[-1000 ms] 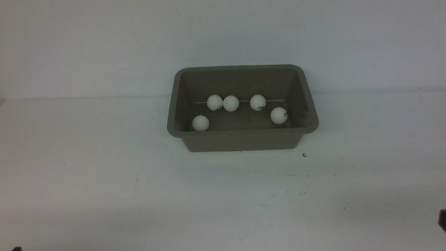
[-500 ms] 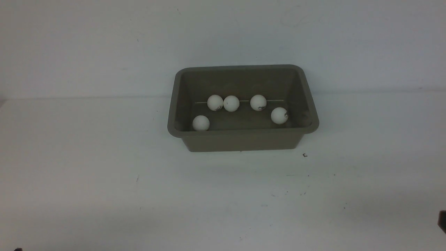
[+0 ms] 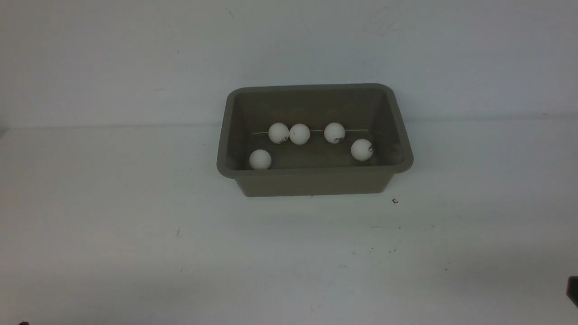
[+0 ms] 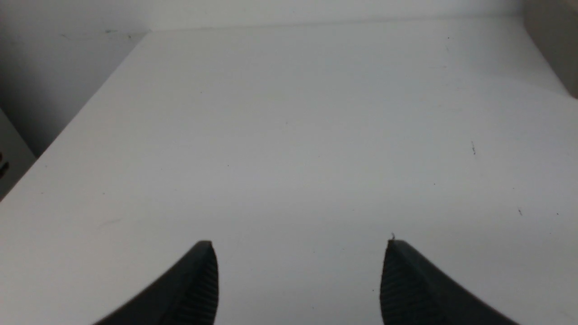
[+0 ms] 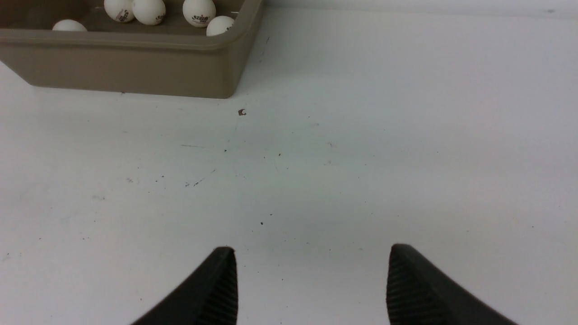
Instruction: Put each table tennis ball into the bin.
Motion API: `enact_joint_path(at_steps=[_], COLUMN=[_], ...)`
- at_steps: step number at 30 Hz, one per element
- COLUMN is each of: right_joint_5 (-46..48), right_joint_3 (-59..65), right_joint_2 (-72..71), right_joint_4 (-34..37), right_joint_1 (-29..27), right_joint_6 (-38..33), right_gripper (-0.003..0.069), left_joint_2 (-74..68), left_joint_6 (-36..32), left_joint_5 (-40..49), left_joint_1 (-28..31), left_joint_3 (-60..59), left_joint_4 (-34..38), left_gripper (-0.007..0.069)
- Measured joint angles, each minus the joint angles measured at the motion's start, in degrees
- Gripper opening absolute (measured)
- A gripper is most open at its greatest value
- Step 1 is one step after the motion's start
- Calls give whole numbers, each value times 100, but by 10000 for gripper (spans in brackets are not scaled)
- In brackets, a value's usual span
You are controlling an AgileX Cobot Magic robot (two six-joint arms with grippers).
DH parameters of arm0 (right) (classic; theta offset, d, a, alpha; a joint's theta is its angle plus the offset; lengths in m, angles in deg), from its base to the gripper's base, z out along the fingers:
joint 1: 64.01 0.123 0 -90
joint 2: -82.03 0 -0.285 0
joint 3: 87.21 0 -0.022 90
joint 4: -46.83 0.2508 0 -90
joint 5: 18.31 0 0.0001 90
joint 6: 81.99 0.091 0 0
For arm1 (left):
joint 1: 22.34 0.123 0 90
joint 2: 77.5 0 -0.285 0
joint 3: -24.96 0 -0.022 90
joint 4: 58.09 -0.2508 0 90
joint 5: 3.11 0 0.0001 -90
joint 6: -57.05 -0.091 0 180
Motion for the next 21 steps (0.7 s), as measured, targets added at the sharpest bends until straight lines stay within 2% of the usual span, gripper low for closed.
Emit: enact_joint_path(at_steps=[21], right_joint_5=[71], right_joint_3=[0], right_joint_2=[0], right_joint_4=[0], right_joint_1=[0], right_joint_6=[0], right_gripper=[408], left_joint_2=[0], left_joint_6=[-6], left_joint_5=[0], left_joint_1=[0], left_joint_3=[0], left_joint_4=[0], left_gripper=[437])
